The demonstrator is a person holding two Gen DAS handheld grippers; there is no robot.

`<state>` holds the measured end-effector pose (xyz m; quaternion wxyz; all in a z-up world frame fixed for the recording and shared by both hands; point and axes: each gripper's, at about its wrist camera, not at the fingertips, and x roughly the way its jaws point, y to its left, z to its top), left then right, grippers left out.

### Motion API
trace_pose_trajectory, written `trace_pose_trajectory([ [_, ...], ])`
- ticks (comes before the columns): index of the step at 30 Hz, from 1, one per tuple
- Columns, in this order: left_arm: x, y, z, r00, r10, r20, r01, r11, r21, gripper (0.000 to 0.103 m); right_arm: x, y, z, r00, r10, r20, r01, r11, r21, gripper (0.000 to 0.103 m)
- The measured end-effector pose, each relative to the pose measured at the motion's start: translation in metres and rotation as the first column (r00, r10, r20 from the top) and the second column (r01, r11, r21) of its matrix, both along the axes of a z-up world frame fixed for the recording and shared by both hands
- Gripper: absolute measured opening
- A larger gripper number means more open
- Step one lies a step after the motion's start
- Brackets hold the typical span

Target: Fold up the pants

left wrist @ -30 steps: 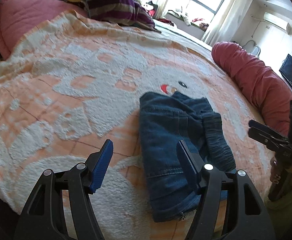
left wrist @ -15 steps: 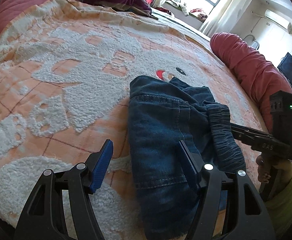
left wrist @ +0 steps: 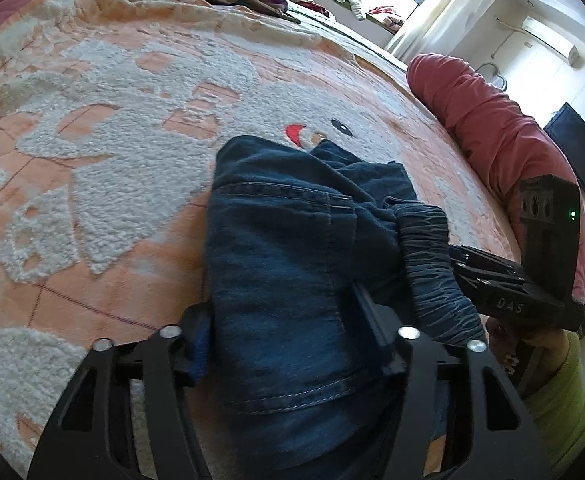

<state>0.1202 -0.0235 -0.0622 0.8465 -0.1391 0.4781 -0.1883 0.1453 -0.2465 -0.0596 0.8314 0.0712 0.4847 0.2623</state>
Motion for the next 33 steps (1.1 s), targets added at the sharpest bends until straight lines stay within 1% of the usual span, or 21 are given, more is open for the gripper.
trace_pose_trajectory([
  [1, 0.000, -0.002, 0.000, 1.000, -0.001, 0.004, 0.001, 1.000, 0.008, 0.051, -0.001, 0.002, 0.001, 1.000, 0.009, 0.007, -0.009, 1.000, 0.004, 0.025],
  [2, 0.000, -0.004, 0.001, 1.000, -0.006, 0.011, 0.006, 1.000, 0.018, 0.046, -0.002, 0.005, 0.002, 1.000, 0.020, 0.016, -0.020, 1.000, 0.005, 0.017],
  [3, -0.001, -0.004, 0.003, 1.000, -0.005, 0.019, 0.005, 1.000, 0.023, 0.040, -0.005, 0.008, 0.005, 0.999, 0.028, 0.038, -0.028, 1.000, -0.002, 0.014],
  [5, -0.002, -0.006, 0.008, 0.999, -0.005, 0.036, 0.004, 1.000, 0.031, 0.036, -0.012, 0.016, 0.014, 0.994, 0.047, 0.097, -0.043, 0.998, -0.040, 0.010],
  [6, -0.002, -0.007, 0.011, 0.999, -0.007, 0.045, 0.006, 0.999, 0.035, 0.034, -0.014, 0.020, 0.020, 0.991, 0.058, 0.125, -0.052, 0.997, -0.052, 0.009],
  [8, -0.002, -0.007, 0.017, 0.998, -0.011, 0.062, 0.008, 0.999, 0.043, 0.032, -0.014, 0.024, 0.029, 0.986, 0.070, 0.152, -0.062, 0.997, -0.054, 0.009],
  [11, 0.000, -0.008, 0.027, 0.996, -0.014, 0.090, 0.009, 0.998, 0.055, 0.031, -0.007, 0.030, 0.039, 0.978, 0.087, 0.188, -0.075, 0.995, -0.071, 0.009],
  [14, 0.008, -0.007, 0.036, 0.992, -0.001, 0.123, -0.008, 0.997, 0.078, 0.031, 0.006, 0.035, 0.048, 0.972, 0.093, 0.216, -0.079, 0.994, -0.072, 0.009],
  [20, 0.031, 0.003, 0.046, 0.988, 0.041, 0.149, -0.054, 0.995, 0.083, 0.031, 0.039, 0.050, 0.064, 0.955, 0.111, 0.276, -0.090, 0.992, -0.086, 0.009],
  [23, 0.044, 0.005, 0.050, 0.986, 0.055, 0.157, -0.070, 0.993, 0.093, 0.031, 0.053, 0.057, 0.066, 0.951, 0.117, 0.285, -0.091, 0.991, -0.103, 0.009],
  [27, 0.059, 0.006, 0.053, 0.982, 0.063, 0.179, -0.087, 0.988, 0.127, 0.031, 0.068, 0.065, 0.063, 0.951, 0.116, 0.287, -0.085, 0.990, -0.115, 0.009],
  [33, 0.074, 0.012, 0.047, 0.982, 0.073, 0.176, -0.097, 0.987, 0.132, 0.031, 0.084, 0.070, 0.056, 0.954, 0.112, 0.279, -0.079, 0.989, -0.128, 0.009],
])
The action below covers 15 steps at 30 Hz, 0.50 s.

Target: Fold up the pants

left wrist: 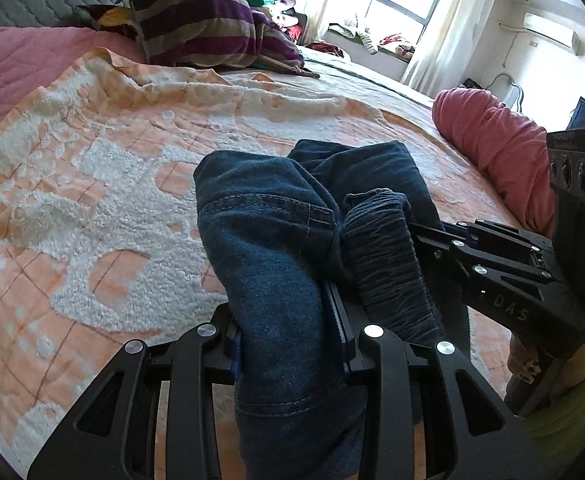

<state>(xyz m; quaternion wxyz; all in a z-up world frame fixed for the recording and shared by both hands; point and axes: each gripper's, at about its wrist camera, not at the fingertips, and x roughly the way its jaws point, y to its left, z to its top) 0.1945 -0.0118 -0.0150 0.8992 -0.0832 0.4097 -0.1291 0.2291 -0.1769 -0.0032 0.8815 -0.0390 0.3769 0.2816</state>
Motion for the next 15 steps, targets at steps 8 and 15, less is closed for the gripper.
trace_pose_trajectory([
  [8, 0.007, 0.003, -0.018, 1.000, 0.011, -0.029, -0.011, 1.000, 0.001, 0.032, 0.009, 0.003, -0.019, 0.999, -0.024, -0.033, 0.022, 0.999, -0.045, 0.009],
  [15, 0.010, 0.009, -0.031, 0.998, 0.028, -0.054, -0.028, 1.000, -0.003, 0.036, 0.019, -0.007, -0.039, 0.990, -0.110, -0.090, 0.102, 0.990, -0.097, 0.020],
])
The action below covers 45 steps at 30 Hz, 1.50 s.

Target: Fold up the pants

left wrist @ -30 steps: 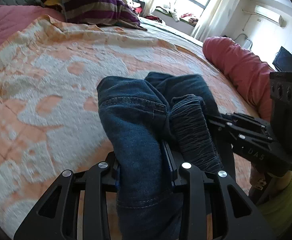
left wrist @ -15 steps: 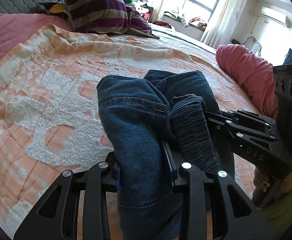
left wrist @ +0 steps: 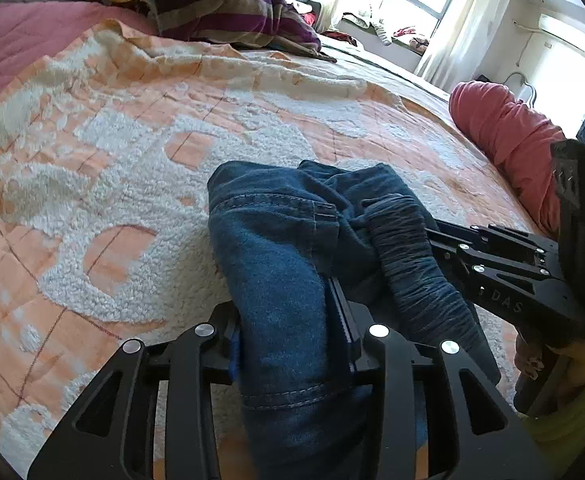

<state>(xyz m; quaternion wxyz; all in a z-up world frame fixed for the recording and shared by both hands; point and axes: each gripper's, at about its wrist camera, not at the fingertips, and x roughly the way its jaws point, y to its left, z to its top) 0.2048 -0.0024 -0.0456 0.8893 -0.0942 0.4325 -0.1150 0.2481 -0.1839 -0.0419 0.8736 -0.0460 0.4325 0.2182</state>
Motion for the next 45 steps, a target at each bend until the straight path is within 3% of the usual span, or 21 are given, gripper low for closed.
trace_pose_trajectory([
  [2, 0.000, 0.002, -0.003, 1.000, 0.002, -0.004, -0.002, 1.000, 0.001, 0.038, 0.002, -0.004, -0.004, 1.000, -0.015, -0.014, 0.015, 1.000, -0.004, 0.030],
  [5, 0.000, 0.004, -0.006, 1.000, 0.007, -0.005, -0.007, 1.000, 0.000, 0.042, 0.003, -0.008, -0.010, 0.999, -0.030, -0.033, 0.030, 1.000, -0.009, 0.034],
  [24, -0.010, 0.010, -0.002, 1.000, 0.024, -0.007, -0.024, 1.000, -0.019, 0.048, -0.008, -0.010, -0.005, 0.999, -0.037, -0.034, 0.036, 0.999, -0.022, 0.045],
  [35, -0.026, 0.020, 0.011, 0.999, 0.050, 0.012, -0.050, 0.998, -0.028, 0.053, -0.025, -0.025, 0.009, 0.998, -0.063, 0.001, 0.063, 0.998, 0.022, 0.065],
  [38, -0.032, 0.023, 0.016, 0.998, 0.059, 0.022, -0.058, 0.998, -0.029, 0.063, -0.030, -0.028, 0.014, 0.998, -0.067, 0.017, 0.067, 0.997, 0.027, 0.072],
  [41, -0.036, 0.024, 0.020, 0.997, 0.065, 0.030, -0.064, 0.998, -0.028, 0.064, -0.034, -0.030, 0.019, 0.997, -0.073, 0.031, 0.072, 0.997, 0.031, 0.077],
  [45, -0.040, 0.026, 0.025, 0.996, 0.077, 0.039, -0.077, 0.997, -0.019, 0.083, -0.039, -0.034, 0.026, 0.995, -0.087, 0.052, 0.085, 0.996, 0.040, 0.084],
])
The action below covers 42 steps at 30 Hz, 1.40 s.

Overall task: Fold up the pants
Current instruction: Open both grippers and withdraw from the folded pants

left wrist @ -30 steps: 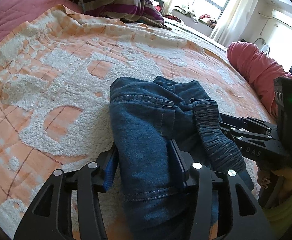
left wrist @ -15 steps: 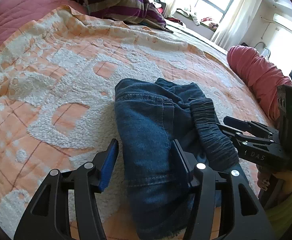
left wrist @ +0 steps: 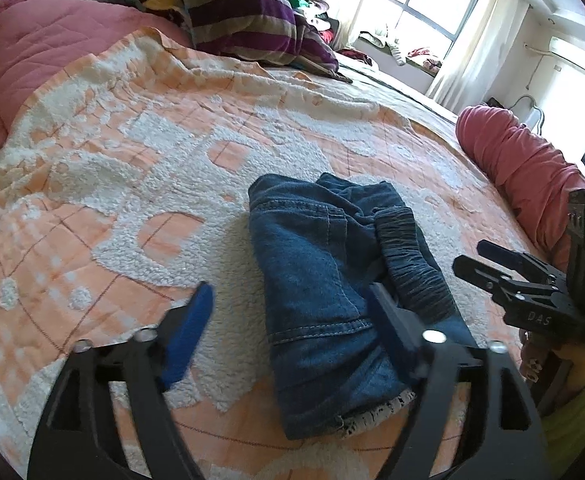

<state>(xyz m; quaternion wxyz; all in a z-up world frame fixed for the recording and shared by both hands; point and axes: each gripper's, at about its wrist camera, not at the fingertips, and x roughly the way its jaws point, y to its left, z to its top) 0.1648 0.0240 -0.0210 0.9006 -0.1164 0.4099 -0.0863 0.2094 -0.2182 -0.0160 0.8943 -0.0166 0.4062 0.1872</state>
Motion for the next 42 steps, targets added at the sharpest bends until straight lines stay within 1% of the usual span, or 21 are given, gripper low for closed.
trace_pose_trajectory([
  [2, -0.003, 0.001, 0.002, 1.000, -0.001, 0.005, 0.001, 1.000, 0.005, 0.086, -0.002, -0.003, 0.004, 1.000, -0.006, 0.010, 0.006, 1.000, 0.004, 0.087],
  [4, -0.005, 0.000, 0.005, 1.000, 0.001, 0.010, -0.001, 1.000, 0.013, 0.090, -0.003, -0.005, 0.009, 1.000, -0.013, 0.023, 0.012, 1.000, 0.012, 0.089],
  [6, -0.007, 0.001, 0.008, 1.000, 0.002, 0.013, -0.002, 1.000, 0.015, 0.096, -0.005, -0.008, 0.013, 0.999, -0.022, 0.034, 0.022, 1.000, 0.017, 0.090],
  [9, -0.010, 0.000, 0.013, 1.000, 0.000, 0.022, 0.000, 1.000, 0.025, 0.098, -0.012, -0.012, 0.022, 0.998, -0.031, 0.057, 0.029, 0.999, 0.031, 0.092],
  [17, -0.029, -0.004, 0.032, 0.998, -0.007, 0.061, 0.004, 0.999, 0.043, 0.098, -0.039, -0.014, 0.049, 0.990, -0.028, 0.141, 0.026, 0.999, 0.018, 0.094],
  [23, -0.054, -0.007, 0.051, 0.993, -0.008, 0.114, 0.001, 0.998, 0.058, 0.098, -0.067, -0.018, 0.067, 0.982, -0.028, 0.188, 0.023, 0.999, 0.031, 0.094],
  [29, -0.078, -0.007, 0.066, 0.989, -0.005, 0.148, -0.004, 0.998, 0.066, 0.098, -0.095, -0.022, 0.083, 0.973, -0.026, 0.228, 0.017, 0.999, 0.042, 0.094],
  [33, -0.096, -0.005, 0.070, 0.988, -0.005, 0.156, -0.006, 0.998, 0.067, 0.098, -0.111, -0.024, 0.088, 0.970, -0.016, 0.241, 0.007, 0.999, 0.036, 0.094],
  [42, -0.131, -0.006, 0.069, 0.989, -0.003, 0.150, -0.013, 0.994, 0.107, 0.099, -0.144, -0.026, 0.090, 0.969, 0.000, 0.246, -0.008, 0.999, 0.031, 0.094],
])
